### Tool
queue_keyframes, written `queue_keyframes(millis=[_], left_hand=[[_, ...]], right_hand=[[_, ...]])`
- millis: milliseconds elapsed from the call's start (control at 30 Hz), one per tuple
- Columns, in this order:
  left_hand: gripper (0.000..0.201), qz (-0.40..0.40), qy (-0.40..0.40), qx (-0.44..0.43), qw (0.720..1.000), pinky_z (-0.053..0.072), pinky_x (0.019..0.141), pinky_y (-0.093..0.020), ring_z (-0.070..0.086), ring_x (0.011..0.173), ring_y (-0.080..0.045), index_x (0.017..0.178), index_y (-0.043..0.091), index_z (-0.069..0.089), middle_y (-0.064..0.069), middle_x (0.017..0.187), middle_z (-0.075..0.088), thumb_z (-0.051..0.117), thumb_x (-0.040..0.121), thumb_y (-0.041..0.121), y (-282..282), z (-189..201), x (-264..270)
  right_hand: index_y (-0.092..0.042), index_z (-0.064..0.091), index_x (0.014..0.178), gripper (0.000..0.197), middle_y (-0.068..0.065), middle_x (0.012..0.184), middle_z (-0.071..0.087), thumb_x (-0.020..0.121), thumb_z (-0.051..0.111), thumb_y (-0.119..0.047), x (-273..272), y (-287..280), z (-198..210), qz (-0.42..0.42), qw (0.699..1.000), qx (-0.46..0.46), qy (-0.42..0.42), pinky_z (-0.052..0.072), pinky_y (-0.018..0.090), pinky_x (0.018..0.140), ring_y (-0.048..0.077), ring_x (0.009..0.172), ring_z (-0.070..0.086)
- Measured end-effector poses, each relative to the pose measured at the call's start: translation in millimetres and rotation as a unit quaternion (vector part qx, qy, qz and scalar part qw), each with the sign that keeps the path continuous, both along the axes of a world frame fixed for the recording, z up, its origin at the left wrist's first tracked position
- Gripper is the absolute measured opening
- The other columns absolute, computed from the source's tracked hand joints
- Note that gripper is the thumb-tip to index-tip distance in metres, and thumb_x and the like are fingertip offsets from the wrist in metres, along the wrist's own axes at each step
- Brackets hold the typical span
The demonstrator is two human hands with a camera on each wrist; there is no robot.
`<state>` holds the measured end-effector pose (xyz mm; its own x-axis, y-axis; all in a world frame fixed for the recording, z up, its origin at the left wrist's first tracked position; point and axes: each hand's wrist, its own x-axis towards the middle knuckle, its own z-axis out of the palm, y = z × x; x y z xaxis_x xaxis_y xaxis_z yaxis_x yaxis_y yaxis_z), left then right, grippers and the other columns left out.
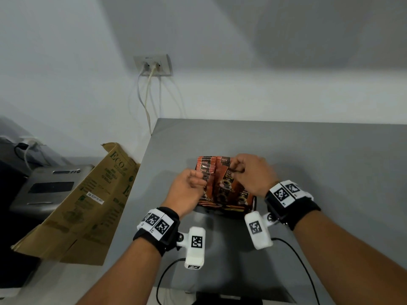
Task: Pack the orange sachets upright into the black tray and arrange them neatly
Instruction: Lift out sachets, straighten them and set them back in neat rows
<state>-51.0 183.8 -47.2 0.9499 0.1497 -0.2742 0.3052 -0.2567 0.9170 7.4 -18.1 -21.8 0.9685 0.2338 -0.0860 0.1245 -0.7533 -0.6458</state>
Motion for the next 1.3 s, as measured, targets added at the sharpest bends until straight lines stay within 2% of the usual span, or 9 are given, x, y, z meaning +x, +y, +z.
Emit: queue_keyframes(millis=[67, 233, 333, 533, 633, 767, 967, 1167, 1300], left_hand=[[0.041, -0.055, 0.008, 0.04, 0.998, 0.056, 0.082, -0.028, 0.066, 0.098, -0.015, 0.102, 0.025, 0.056, -0.002, 0.103, 0.07, 0.06, 0.08, -0.009, 2, 3, -3], [0.055, -0.175, 0.029, 0.136, 0.975, 0.056, 0.082, -0.029, 0.063, 0.102, -0.009, 0.109, 0.034, 0.052, 0.012, 0.108, 0.064, 0.078, 0.069, 0.007, 5, 6, -11], [0.057, -0.187, 0.022, 0.157, 0.969, 0.054, 0.084, -0.027, 0.063, 0.1, -0.008, 0.111, 0.032, 0.053, 0.013, 0.106, 0.063, 0.086, 0.066, 0.02, 5, 2, -14], [0.052, -0.193, 0.019, 0.217, 0.957, 0.051, 0.087, -0.023, 0.062, 0.099, -0.006, 0.107, 0.036, 0.049, 0.016, 0.103, 0.063, 0.082, 0.073, 0.014, 3, -9, -12], [0.045, -0.194, 0.018, 0.223, 0.955, 0.052, 0.092, -0.028, 0.064, 0.099, -0.006, 0.105, 0.033, 0.052, 0.015, 0.102, 0.065, 0.078, 0.075, 0.014, 3, -14, -11], [0.041, -0.192, 0.021, 0.221, 0.956, 0.053, 0.094, -0.031, 0.064, 0.096, -0.003, 0.104, 0.033, 0.053, 0.015, 0.099, 0.068, 0.075, 0.078, 0.012, 3, -16, -9], [0.034, -0.19, -0.007, 0.235, 0.953, 0.053, 0.092, -0.026, 0.066, 0.094, 0.0, 0.102, 0.033, 0.056, 0.015, 0.096, 0.071, 0.069, 0.081, 0.009, 0, -19, -12], [0.03, -0.15, -0.043, 0.204, 0.966, 0.05, 0.086, -0.019, 0.065, 0.094, 0.001, 0.097, 0.035, 0.059, 0.016, 0.096, 0.071, 0.067, 0.088, 0.008, 3, -22, -19], [0.027, -0.071, -0.099, 0.142, 0.982, 0.053, 0.081, -0.016, 0.068, 0.088, 0.002, 0.105, 0.027, 0.068, 0.015, 0.095, 0.074, 0.064, 0.092, 0.004, 4, -19, -17]], right_hand=[[-0.026, 0.067, 0.097, 0.015, -0.007, 0.098, 0.07, 0.089, 0.07, -0.014, -6, 3, -8, 0.027, 0.999, -0.037, 0.006, 0.044, 0.02, 0.076, 0.011, 0.088, 0.064], [-0.021, 0.069, 0.106, 0.02, -0.002, 0.11, 0.07, 0.092, 0.064, -0.009, -12, 12, -25, 0.067, 0.995, -0.071, 0.011, 0.043, 0.02, 0.081, 0.015, 0.098, 0.064], [-0.019, 0.07, 0.111, 0.024, 0.003, 0.115, 0.07, 0.092, 0.061, -0.007, -14, 14, -32, 0.083, 0.992, -0.09, 0.014, 0.05, 0.027, 0.089, 0.02, 0.104, 0.064], [-0.017, 0.069, 0.122, 0.03, 0.004, 0.123, 0.067, 0.093, 0.062, -0.013, -14, 13, -32, 0.099, 0.991, -0.091, -0.003, 0.05, 0.033, 0.1, 0.02, 0.111, 0.062], [-0.02, 0.071, 0.112, 0.025, -0.005, 0.113, 0.066, 0.088, 0.068, -0.025, -16, 2, -23, 0.072, 0.997, -0.036, -0.007, 0.053, 0.029, 0.09, 0.012, 0.099, 0.063], [-0.024, 0.073, 0.102, 0.026, -0.012, 0.096, 0.067, 0.08, 0.076, -0.037, -30, -17, -13, 0.164, 0.979, -0.084, 0.086, 0.05, 0.02, 0.074, 0.005, 0.085, 0.063], [-0.025, 0.074, 0.103, 0.021, -0.006, 0.094, 0.069, 0.084, 0.064, -0.025, -39, -17, -24, 0.192, 0.964, -0.155, 0.095, 0.056, 0.032, 0.076, 0.015, 0.083, 0.064], [-0.024, 0.075, 0.104, 0.019, -0.008, 0.096, 0.07, 0.093, 0.06, -0.022, -44, -20, -26, 0.178, 0.974, -0.126, 0.06, 0.044, 0.019, 0.071, 0.011, 0.083, 0.062], [-0.025, 0.075, 0.099, 0.014, -0.009, 0.088, 0.069, 0.093, 0.062, -0.023, -42, -24, -11, 0.136, 0.988, -0.066, 0.031, 0.037, 0.011, 0.059, 0.008, 0.074, 0.061]])
